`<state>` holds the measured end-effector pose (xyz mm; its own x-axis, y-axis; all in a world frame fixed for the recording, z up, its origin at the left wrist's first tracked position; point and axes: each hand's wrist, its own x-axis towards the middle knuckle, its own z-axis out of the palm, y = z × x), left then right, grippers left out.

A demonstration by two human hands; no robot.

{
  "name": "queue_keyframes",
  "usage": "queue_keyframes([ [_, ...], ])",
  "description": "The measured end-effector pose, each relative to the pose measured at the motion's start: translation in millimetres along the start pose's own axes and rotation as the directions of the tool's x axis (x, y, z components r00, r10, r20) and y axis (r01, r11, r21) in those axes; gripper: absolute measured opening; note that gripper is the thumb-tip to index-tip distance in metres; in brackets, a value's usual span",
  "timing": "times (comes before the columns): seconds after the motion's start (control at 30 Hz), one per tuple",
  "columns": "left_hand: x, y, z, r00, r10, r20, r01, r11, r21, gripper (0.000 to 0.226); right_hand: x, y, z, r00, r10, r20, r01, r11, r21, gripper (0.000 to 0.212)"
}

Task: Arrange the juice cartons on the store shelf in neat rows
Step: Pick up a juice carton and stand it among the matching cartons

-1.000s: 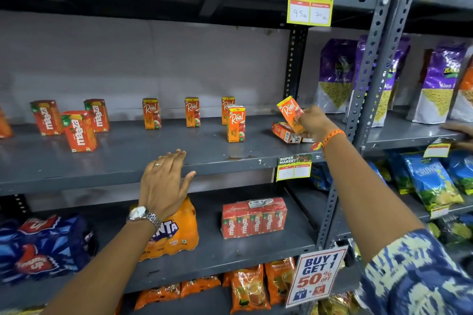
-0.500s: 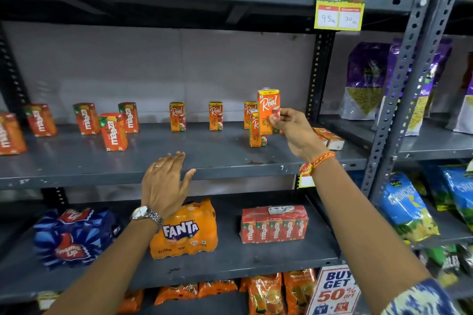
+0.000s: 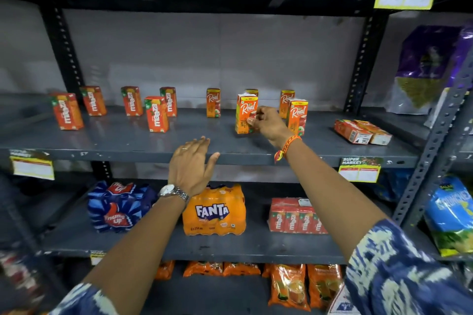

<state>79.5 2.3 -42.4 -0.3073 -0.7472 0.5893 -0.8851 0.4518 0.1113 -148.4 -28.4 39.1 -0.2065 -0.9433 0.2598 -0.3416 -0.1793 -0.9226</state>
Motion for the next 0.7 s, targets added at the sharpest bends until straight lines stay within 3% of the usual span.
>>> queue_keyframes([
  [0.23, 1, 1, 2, 1.0, -0.006, 0.005, 0.006, 1.0, 0.008, 0.065, 19, 14, 4, 0.994, 0.093, -0.063, -0.097, 0.992, -0.079, 0.04],
  [0.7, 0, 4, 2, 1.0, -0.01, -0.015, 0.01, 1.0, 0.008, 0.065, 10, 9, -3, 0.996, 0.06, -0.061, -0.07, 0.983, -0.171, 0.043],
])
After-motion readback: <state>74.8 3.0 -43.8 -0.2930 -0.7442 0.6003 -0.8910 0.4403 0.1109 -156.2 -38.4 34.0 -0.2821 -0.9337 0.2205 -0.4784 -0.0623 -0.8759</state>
